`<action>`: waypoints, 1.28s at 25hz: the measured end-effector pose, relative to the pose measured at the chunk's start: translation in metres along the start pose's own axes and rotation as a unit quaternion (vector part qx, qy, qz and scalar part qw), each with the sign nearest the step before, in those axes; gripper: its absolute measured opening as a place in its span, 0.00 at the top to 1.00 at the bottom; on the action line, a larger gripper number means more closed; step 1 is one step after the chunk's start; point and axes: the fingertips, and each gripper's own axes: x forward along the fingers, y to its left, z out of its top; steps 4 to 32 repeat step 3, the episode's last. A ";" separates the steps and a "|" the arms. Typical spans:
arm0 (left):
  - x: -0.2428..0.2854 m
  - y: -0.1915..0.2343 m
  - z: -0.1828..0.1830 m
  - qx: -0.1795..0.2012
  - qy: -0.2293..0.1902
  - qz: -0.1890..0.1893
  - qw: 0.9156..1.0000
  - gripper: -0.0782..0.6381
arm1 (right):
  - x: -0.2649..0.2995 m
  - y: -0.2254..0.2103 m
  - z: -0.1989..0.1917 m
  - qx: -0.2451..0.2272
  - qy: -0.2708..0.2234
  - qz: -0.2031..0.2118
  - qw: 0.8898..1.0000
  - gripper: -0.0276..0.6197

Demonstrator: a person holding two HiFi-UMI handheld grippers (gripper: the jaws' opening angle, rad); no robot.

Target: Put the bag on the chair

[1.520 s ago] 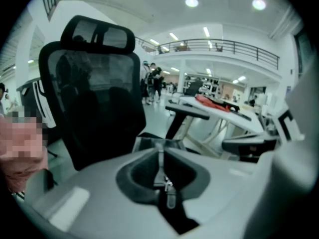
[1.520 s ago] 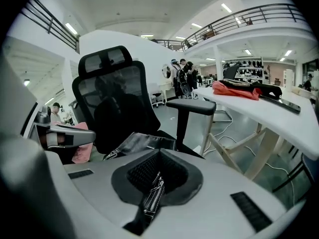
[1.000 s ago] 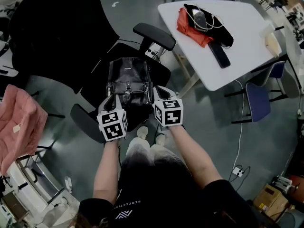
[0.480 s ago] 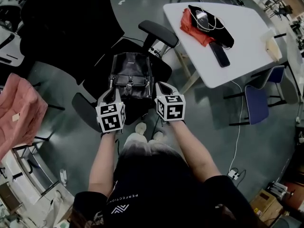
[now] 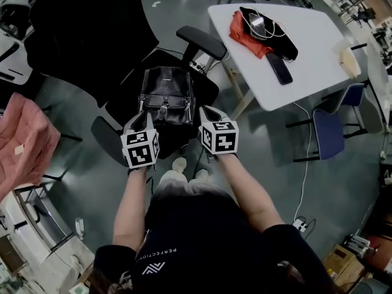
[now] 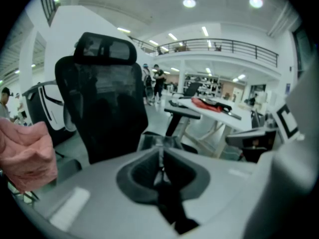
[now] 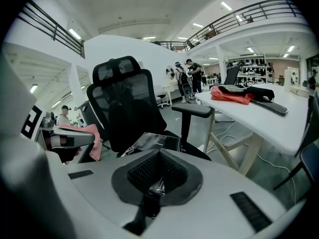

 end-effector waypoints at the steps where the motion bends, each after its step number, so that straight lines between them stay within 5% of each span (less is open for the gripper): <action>1: -0.001 0.000 0.000 0.000 0.000 -0.001 1.000 0.84 | -0.001 0.001 -0.001 0.001 0.000 0.001 1.000 0.96; 32: -0.003 0.000 0.000 0.000 0.000 -0.002 1.000 0.85 | -0.002 0.003 -0.002 0.002 0.001 0.004 1.000 0.96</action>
